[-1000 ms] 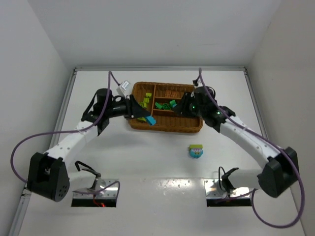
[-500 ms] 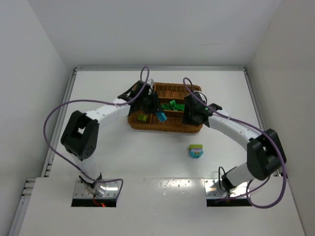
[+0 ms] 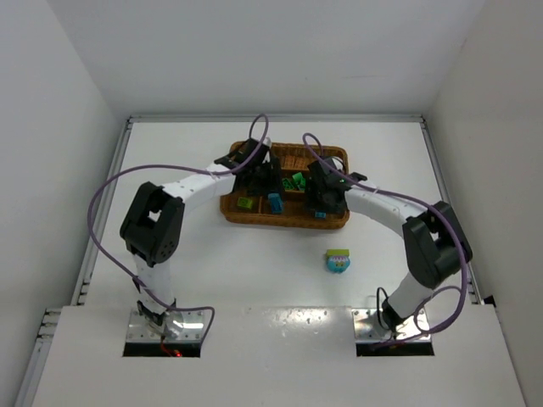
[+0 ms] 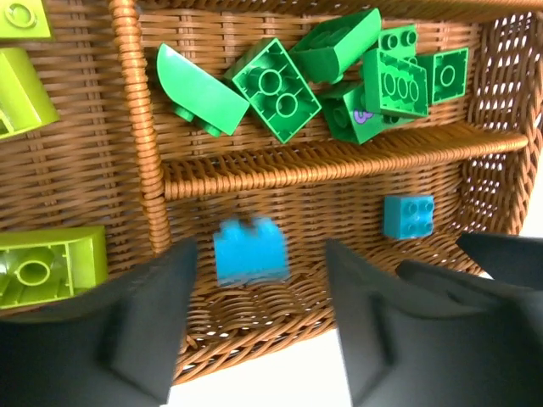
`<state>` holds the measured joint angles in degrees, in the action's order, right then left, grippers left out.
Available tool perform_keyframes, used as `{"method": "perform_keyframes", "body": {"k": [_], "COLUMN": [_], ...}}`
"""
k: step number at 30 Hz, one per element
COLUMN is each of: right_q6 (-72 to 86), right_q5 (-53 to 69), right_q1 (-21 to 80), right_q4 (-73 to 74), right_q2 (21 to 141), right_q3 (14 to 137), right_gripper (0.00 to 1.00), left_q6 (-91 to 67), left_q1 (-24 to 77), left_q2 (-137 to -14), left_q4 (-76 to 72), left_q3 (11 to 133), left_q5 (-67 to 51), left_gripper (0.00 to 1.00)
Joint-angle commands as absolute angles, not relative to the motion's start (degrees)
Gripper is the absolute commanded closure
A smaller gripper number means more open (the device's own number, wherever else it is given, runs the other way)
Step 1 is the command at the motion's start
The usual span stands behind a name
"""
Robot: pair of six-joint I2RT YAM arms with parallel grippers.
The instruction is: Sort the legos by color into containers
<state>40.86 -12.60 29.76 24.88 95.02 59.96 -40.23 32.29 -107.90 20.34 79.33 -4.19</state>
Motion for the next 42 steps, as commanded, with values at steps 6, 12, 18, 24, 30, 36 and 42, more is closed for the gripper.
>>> {"method": "perform_keyframes", "body": {"k": [6, 12, 18, 24, 30, 36, 42], "right_q6": [42.1, 47.3, 52.6, 53.1, 50.8, 46.7, 44.0], "right_q5": [-18.4, -23.8, -20.4, -15.6, -9.2, -1.9, 2.0], "right_q1": [29.5, 29.5, 29.5, 29.5, 30.1, 30.8, 32.2], "right_q4": [24.7, 30.1, 34.3, 31.7, 26.7, 23.4, 20.6], "right_q2": [88.3, 73.9, 67.7, 70.3, 69.7, 70.2, 70.1], "right_q3": [61.7, 50.6, 40.5, 36.8, 31.5, 29.7, 29.7], "right_gripper": [0.35, 0.33, 0.19, 0.13, 0.09, 0.09, 0.11], "left_q6": [-37.6, -35.6, -35.0, -36.0, -36.7, -37.2, -37.7], "left_q1": [35.2, 37.0, 37.5, 38.1, 38.6, 39.6, 39.6], "left_q2": [-101.4, -93.2, -85.9, -83.9, -82.4, -82.4, -82.9], "left_q4": [23.7, 25.5, 25.5, 26.1, 26.1, 26.1, 26.1], "left_q3": [82.8, 82.2, 77.1, 71.7, 69.2, 68.6, 68.6], "left_q5": [-4.5, -3.4, -3.4, -1.1, -1.1, -1.1, -1.1], "left_gripper": [0.17, 0.17, 0.17, 0.17, 0.17, 0.17, 0.17]}}
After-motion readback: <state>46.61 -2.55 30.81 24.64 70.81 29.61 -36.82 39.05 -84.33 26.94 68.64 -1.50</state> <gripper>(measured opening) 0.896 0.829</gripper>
